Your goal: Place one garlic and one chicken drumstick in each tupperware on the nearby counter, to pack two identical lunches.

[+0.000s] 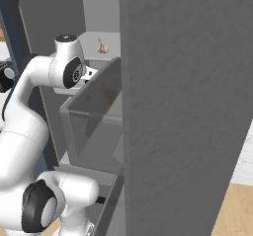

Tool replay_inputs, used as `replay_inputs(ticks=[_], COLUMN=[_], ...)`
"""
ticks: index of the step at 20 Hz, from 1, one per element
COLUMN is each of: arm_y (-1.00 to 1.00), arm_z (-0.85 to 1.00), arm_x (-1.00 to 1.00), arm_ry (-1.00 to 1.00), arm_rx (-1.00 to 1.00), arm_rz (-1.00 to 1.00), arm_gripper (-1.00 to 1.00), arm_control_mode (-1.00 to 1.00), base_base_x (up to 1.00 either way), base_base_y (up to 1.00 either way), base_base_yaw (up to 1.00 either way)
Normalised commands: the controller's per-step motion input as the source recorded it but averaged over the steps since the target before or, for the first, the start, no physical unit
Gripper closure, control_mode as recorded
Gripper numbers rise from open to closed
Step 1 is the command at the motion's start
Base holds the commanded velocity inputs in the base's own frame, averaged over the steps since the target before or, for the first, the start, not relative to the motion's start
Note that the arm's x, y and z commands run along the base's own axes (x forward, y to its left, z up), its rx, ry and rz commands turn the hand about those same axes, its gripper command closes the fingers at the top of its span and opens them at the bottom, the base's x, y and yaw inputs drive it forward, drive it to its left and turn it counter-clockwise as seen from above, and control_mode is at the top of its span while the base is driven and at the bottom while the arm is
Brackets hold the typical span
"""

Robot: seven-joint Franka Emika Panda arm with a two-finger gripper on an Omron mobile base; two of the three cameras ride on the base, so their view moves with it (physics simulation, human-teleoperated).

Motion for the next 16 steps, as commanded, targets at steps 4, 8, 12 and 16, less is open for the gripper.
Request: replay_inputs(ticks=[4, 8, 12, 16], arm_y=[0.0, 0.0, -0.39, -0.61], arm_z=[-0.05, -0.02, -0.01, -0.2], arm_x=[0.0, 0.0, 0.0, 0.17], arm_ry=[0.04, -0.01, -0.12, -0.13], arm_rx=[0.0, -0.02, -0.11, -0.09], arm_rz=[0.0, 0.0, 0.02, 0.04], arm_gripper=[-1.0, -1.0, -1.0, -1.0], arm_control_mode=[-1.0, -1.0, -1.0, -1.0], base_base_x=[0.0, 0.0, 0.0, 0.0], base_base_y=[0.0, 0.0, 0.0, 0.0], base_base_yaw=[0.0, 0.0, 0.0, 0.0])
